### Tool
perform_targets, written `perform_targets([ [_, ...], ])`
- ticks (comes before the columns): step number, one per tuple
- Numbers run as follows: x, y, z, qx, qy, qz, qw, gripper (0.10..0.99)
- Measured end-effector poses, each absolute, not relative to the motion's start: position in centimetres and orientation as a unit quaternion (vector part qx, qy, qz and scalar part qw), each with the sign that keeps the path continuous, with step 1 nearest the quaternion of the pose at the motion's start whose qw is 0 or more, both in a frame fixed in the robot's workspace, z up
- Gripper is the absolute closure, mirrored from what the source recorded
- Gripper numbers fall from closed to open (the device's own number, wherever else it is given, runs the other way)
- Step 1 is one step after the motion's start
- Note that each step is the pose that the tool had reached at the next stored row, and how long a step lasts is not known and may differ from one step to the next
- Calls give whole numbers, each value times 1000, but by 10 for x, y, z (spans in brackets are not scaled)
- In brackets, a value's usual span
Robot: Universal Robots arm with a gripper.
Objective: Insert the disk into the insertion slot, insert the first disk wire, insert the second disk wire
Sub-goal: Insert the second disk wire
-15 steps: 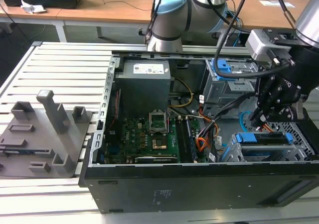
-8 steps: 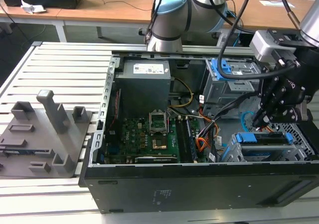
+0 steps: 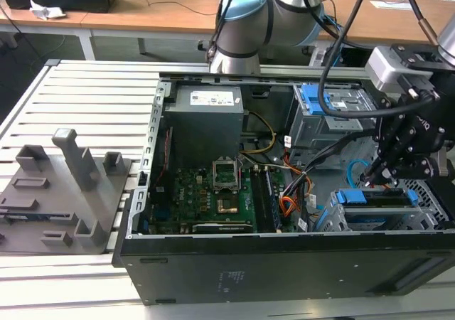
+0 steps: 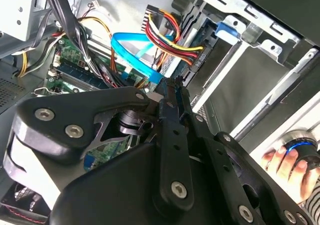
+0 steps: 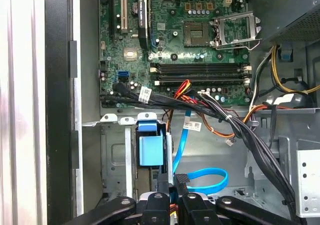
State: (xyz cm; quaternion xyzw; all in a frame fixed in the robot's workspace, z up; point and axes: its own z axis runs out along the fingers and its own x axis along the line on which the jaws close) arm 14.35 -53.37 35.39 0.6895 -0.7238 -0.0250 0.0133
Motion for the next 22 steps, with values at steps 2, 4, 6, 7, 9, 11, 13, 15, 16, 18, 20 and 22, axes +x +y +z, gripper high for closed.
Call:
perform_targets([
  [2, 144, -536, 354, 689, -724, -25, 13, 922],
  [4, 146, -540, 352, 690, -724, -26, 14, 922],
  [6, 148, -540, 349, 689, -724, -26, 14, 922],
  [7, 148, -540, 348, 689, -724, -26, 14, 922],
  [9, 149, -540, 346, 689, -724, -26, 14, 922],
  [11, 150, -540, 345, 689, -724, -26, 14, 922],
  [13, 151, -540, 344, 689, -724, -26, 14, 922],
  [15, 151, -540, 342, 689, -724, -26, 14, 922],
  [16, 151, -540, 342, 689, -724, -26, 14, 922],
  [18, 151, -540, 341, 689, -724, -26, 14, 922],
  [20, 152, -541, 340, 689, -724, -26, 14, 922],
  [22, 152, -541, 339, 689, -724, -26, 14, 922],
])
